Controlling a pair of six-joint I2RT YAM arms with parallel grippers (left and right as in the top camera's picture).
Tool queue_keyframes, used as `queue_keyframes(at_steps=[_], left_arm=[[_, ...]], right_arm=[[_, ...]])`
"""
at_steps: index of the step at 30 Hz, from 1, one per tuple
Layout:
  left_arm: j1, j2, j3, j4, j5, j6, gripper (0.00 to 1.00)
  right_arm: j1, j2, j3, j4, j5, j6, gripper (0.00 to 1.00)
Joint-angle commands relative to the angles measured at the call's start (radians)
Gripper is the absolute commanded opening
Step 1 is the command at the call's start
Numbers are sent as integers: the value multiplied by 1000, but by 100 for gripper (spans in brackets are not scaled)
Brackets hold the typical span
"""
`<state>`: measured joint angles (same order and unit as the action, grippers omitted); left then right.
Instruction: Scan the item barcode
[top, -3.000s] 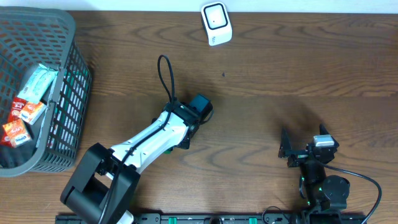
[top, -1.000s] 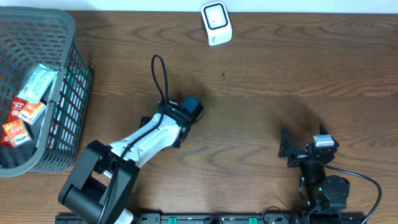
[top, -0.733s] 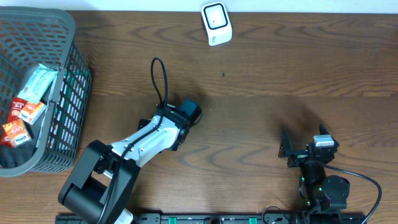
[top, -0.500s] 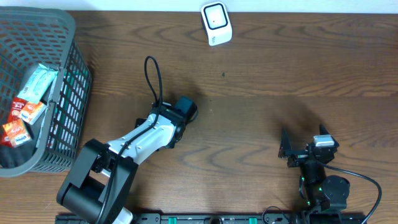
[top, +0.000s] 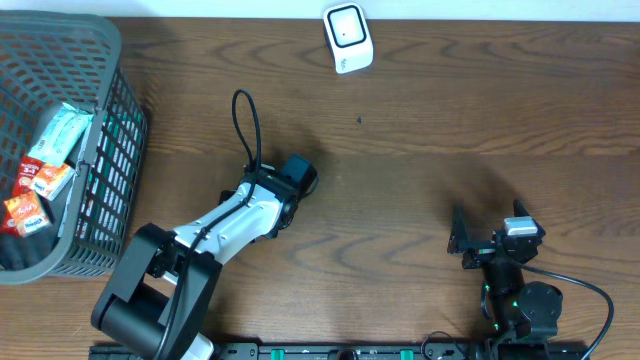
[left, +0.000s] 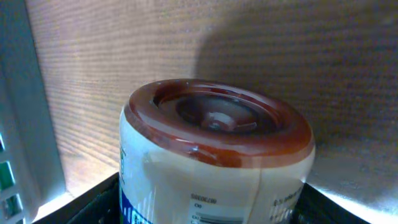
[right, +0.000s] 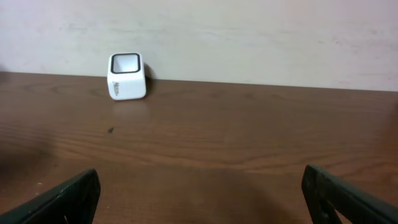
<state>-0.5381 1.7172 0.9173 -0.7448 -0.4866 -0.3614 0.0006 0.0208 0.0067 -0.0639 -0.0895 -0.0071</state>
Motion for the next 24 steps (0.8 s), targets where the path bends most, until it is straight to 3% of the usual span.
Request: queue_keyframes(at_steps=[1,13,16,19,23,24], left_arm=[[5,-40,45,-30,40,19,74],[113,-220,150,-41,549,54,74],[134,-224,151,-19,664,54,70],[95,-218,135,-20,645,54,69],[76,-219,132,-13,372,-3,70],[85,-219,132,5,372,-19,70]], right_arm=[[-5,-1,-1,-4,3,14,99],[-5,-1,-1,-4,3,14,99],[-5,-1,-1,-4,3,14,99],[-5,-1,-1,-4,3,14,99],[-5,-1,-1,-4,3,14,99],[-5,-1,-1,-4,3,14,99]])
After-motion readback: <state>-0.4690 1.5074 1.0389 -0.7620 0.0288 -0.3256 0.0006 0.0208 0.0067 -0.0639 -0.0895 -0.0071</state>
